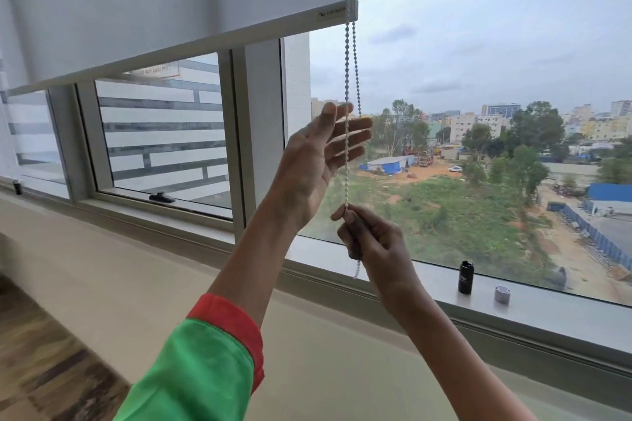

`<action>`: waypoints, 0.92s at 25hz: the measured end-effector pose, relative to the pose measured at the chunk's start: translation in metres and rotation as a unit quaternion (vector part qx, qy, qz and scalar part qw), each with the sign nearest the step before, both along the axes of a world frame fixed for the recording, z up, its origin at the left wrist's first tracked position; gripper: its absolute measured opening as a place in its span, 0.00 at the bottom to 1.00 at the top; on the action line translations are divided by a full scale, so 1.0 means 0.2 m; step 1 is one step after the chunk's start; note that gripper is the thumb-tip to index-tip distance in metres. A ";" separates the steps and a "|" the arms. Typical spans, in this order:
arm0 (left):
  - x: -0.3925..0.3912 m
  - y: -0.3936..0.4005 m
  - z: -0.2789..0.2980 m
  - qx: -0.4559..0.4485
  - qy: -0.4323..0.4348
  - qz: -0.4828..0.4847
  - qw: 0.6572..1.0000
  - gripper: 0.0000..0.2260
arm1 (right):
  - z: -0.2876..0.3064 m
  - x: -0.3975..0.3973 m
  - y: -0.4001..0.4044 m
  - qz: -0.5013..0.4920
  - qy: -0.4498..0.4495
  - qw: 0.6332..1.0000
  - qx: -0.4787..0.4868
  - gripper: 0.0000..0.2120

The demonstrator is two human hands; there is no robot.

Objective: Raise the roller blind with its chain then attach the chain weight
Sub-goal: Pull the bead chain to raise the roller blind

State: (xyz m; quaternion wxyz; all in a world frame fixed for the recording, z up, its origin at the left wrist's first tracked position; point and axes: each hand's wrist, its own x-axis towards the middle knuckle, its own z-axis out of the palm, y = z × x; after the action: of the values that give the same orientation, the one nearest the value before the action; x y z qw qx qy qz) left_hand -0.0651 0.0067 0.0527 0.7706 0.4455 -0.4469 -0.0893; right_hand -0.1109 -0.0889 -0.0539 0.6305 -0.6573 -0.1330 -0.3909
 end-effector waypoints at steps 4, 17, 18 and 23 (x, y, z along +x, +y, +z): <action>-0.04 -0.06 0.07 -0.040 0.011 0.001 0.999 0.11 | -0.04 -0.02 0.00 0.003 0.008 1.000 -0.015 0.12; -0.07 -0.03 -0.34 -0.023 0.037 0.024 0.999 0.10 | 0.14 -0.04 -0.08 0.151 0.045 0.980 0.121 0.14; -0.07 -0.02 -0.39 -0.009 0.041 0.027 0.999 0.10 | 0.21 -0.04 -0.08 0.150 0.037 0.981 0.120 0.14; -0.06 0.01 -0.61 0.049 0.060 0.058 0.995 0.12 | 0.49 -0.02 -0.04 0.113 0.023 0.992 0.058 0.12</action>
State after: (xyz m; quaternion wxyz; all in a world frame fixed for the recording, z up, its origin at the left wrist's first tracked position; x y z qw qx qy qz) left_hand -0.0766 0.0085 -0.0688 0.7770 0.5016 -0.3689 -0.0927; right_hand -0.1156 -0.0978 0.0438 0.7103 -0.6094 -0.1692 -0.3089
